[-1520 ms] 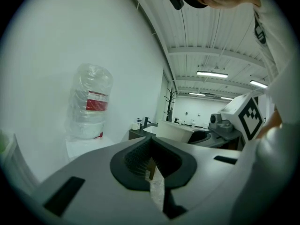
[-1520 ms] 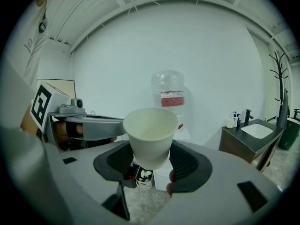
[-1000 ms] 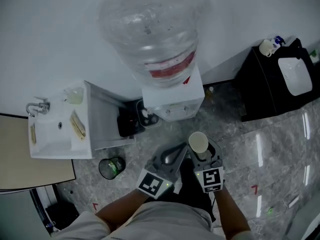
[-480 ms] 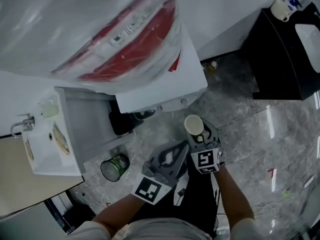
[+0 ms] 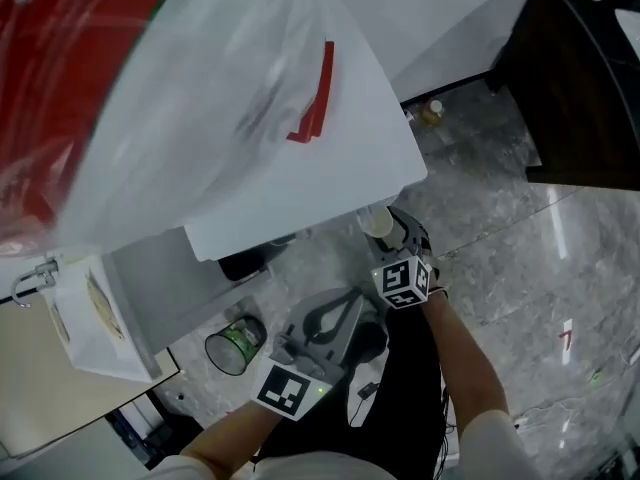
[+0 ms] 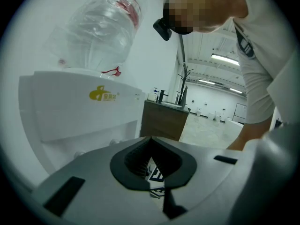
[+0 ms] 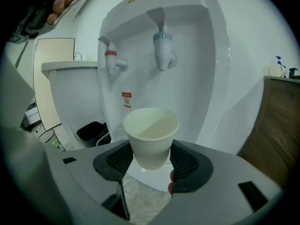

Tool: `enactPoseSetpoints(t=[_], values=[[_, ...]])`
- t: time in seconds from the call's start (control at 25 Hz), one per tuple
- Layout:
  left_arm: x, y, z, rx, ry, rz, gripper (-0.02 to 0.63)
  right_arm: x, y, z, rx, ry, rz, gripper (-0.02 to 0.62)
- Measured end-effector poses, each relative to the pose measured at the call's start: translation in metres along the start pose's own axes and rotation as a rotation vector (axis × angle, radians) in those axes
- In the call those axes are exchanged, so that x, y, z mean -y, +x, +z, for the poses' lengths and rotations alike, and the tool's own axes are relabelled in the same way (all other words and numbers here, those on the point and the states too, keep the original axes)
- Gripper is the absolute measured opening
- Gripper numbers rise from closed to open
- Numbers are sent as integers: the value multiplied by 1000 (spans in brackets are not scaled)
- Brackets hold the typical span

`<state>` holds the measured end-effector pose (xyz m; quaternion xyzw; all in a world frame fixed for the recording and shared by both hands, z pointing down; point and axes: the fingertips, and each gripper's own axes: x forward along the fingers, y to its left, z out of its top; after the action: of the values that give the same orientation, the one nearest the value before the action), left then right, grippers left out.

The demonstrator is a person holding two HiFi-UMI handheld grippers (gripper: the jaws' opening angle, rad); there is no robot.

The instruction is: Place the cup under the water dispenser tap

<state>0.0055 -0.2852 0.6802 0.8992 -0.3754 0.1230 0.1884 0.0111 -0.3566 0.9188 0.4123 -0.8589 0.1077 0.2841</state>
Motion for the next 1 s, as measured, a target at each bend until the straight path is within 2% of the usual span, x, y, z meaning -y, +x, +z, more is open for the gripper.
enactPoseSetpoints(t=[0.24,0.6,0.84,1.0], values=[[-15,6,-19,-29,-2,12,5,2,37,-15,-12,-28,8,245],[-19,9,-22,-39,-6,17,5,1,54,-19,-19,-52,45,245],[-14,0,-10,-38,-24,18,5,-3,44,-22,-96,-50,97,293],[-5,-10,0,-50,-19,9,5,1,23,-20,-134,-12,86,308]])
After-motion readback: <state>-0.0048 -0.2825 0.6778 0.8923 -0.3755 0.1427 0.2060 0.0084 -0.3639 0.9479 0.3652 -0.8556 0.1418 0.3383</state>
